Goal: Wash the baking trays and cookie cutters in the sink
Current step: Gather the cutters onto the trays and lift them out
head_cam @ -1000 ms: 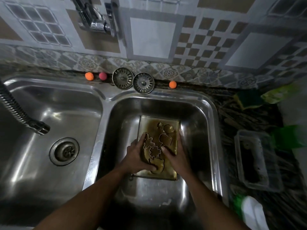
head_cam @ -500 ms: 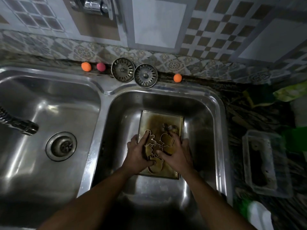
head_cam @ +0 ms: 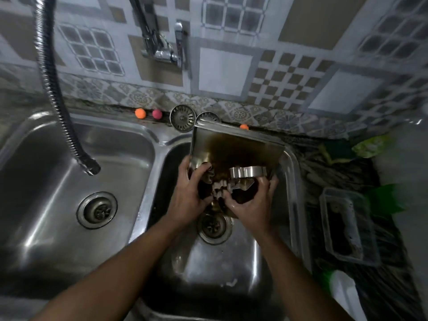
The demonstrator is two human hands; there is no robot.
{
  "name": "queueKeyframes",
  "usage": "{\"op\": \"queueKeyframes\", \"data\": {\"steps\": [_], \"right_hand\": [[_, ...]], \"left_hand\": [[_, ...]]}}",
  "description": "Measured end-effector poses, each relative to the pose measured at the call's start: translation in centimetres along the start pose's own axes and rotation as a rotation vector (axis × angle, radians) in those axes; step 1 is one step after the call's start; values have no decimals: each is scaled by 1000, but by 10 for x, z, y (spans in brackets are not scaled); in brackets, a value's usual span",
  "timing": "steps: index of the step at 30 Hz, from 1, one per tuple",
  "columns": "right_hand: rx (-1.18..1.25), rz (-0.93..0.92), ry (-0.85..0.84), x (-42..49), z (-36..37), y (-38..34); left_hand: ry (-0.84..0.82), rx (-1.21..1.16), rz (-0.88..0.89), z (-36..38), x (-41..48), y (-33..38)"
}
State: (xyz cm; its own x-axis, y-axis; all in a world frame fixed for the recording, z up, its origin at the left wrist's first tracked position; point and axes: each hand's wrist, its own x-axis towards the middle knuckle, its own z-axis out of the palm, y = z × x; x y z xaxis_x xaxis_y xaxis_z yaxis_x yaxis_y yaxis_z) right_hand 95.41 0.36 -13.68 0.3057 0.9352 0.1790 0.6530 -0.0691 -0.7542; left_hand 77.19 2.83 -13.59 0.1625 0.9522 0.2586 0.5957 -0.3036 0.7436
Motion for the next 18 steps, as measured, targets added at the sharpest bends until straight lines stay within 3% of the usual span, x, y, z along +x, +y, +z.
{"op": "queueKeyframes", "data": {"steps": [4, 8, 14, 18], "right_hand": [[101, -55, 94, 16, -28, -43], [126, -286, 225, 31, -64, -88], [98, -526, 256, 35, -115, -139], [38, -602, 315, 40, -140, -164]], "left_hand": [[181, 36, 241, -32, 26, 30], [323, 73, 365, -59, 40, 60], [531, 54, 627, -105, 62, 112], [639, 84, 671, -127, 68, 147]]}}
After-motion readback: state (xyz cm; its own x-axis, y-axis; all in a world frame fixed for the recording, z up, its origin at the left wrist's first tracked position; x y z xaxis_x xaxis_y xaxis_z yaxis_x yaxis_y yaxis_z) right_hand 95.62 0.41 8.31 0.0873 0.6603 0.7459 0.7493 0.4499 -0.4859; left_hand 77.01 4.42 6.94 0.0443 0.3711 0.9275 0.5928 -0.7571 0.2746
